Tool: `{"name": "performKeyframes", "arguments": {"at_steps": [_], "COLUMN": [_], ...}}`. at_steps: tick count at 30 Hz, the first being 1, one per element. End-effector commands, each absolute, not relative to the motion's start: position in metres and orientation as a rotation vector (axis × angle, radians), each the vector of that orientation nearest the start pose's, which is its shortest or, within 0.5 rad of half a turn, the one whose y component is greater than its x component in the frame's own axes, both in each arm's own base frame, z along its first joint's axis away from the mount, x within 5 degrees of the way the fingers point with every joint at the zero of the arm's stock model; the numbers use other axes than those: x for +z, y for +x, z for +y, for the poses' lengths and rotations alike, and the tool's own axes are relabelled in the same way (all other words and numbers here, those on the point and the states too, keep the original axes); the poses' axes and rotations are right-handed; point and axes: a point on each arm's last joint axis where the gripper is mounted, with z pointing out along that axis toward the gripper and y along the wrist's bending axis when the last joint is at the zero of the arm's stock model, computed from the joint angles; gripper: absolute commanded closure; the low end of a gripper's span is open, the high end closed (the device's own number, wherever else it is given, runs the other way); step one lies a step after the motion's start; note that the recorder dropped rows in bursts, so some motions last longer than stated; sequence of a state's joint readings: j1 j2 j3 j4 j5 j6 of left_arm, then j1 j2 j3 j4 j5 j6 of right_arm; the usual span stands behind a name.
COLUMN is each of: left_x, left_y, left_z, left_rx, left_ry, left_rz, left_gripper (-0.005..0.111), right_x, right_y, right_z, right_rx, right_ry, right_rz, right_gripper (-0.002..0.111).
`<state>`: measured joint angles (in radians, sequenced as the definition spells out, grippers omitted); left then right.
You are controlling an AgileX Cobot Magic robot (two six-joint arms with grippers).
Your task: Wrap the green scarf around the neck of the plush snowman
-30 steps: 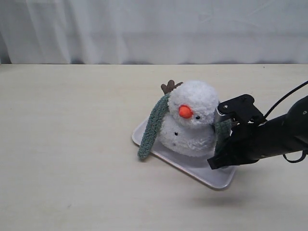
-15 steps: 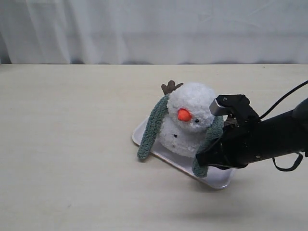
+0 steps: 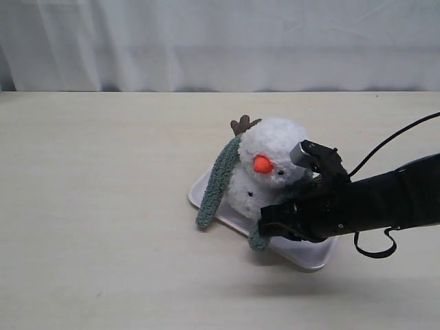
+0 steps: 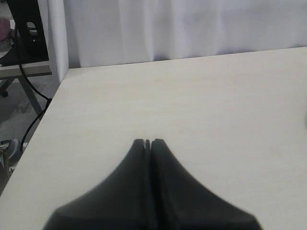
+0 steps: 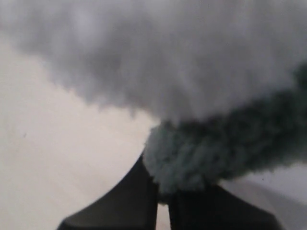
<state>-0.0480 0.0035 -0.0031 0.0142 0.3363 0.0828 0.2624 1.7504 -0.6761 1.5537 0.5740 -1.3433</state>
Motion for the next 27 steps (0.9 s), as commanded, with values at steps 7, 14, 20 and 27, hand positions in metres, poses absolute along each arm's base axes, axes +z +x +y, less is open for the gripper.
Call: {"name": "performKeyframes", "arguments": {"at_steps": [7, 14, 20, 27], "left_x": [0.184, 0.184, 0.184, 0.184], "left_y": [0.054, 0.054, 0.054, 0.054], "left_z": [-0.002, -0.002, -0.002, -0.002], "left_rx": [0.036, 0.036, 0.036, 0.036], "left_ry": [0.119, 0.119, 0.119, 0.119], "left_rz": [1.803, 1.803, 1.803, 1.803], "left_gripper": [0.107, 0.107, 0.107, 0.107], "right_x": [0.118, 0.119, 0.116, 0.133], "right_y": [0.265, 0.261, 0.260, 0.259], "right_z": [0.122, 0.122, 0.116, 0.113], "right_rx": [0.923, 0.928, 0.820, 0.776], "right_ry": [-0.282, -0.348, -0.374, -0.362], "right_rz": [2.602, 2.619, 2.670, 2.639], "right_gripper": [0.053, 0.039, 0.039, 0.039]}}
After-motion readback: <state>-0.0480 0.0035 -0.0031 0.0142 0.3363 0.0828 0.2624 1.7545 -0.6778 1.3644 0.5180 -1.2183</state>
